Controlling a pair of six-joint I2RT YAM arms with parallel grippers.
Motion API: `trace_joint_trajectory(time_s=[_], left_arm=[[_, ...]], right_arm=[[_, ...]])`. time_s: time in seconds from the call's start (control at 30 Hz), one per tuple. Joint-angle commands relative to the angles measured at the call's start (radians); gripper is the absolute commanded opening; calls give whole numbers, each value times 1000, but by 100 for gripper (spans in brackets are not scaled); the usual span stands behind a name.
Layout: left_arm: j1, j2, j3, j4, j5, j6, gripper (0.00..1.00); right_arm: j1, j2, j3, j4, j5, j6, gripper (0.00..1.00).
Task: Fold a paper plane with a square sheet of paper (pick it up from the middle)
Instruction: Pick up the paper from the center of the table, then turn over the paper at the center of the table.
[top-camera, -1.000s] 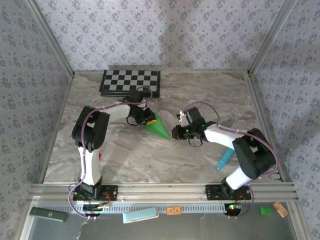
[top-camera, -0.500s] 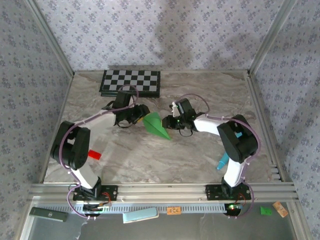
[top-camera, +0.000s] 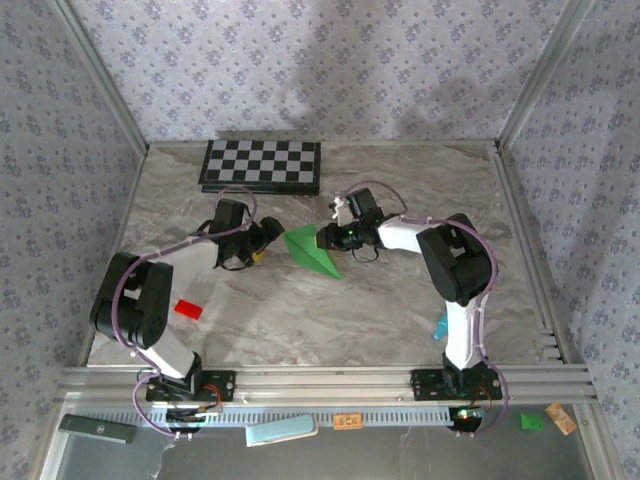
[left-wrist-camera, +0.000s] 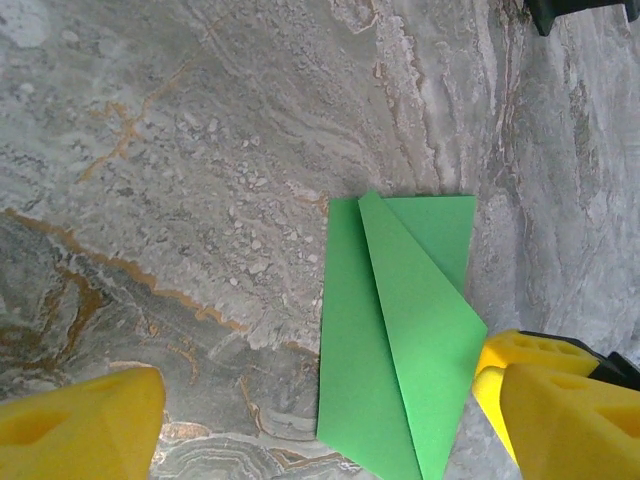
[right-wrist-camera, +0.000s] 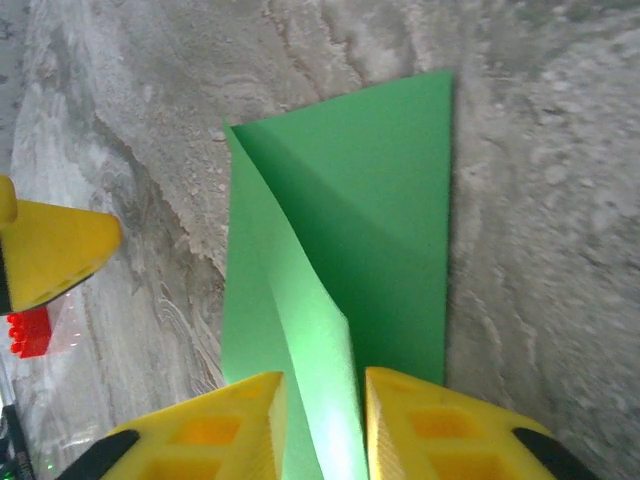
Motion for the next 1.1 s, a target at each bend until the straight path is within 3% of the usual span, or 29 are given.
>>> trace_joint_trajectory(time_s=[0.0,0.23,0.57,0.77,0.9,1.07], left_arm=[[6,-64,-29,49,4,-16,91],[15,-166,-42,-18,18,42,97],[13,-317,-114,222,196,75,97],[-12,-294,-89,358,275,23,96],[-38,-250,-61,423,270,1,92],[-46,-191,-17,456,280,8,74]], right_arm=[[2,31,25,10,-69,-30,22],[-7,13,22,78,-72,0,7],[-18,-129,7,237,-138,175,5],[-23,-156,-31,473,-144,462,5],[-21,-146,-55,652,-134,637,5],[-16,-135,-72,750,-132,732,6]])
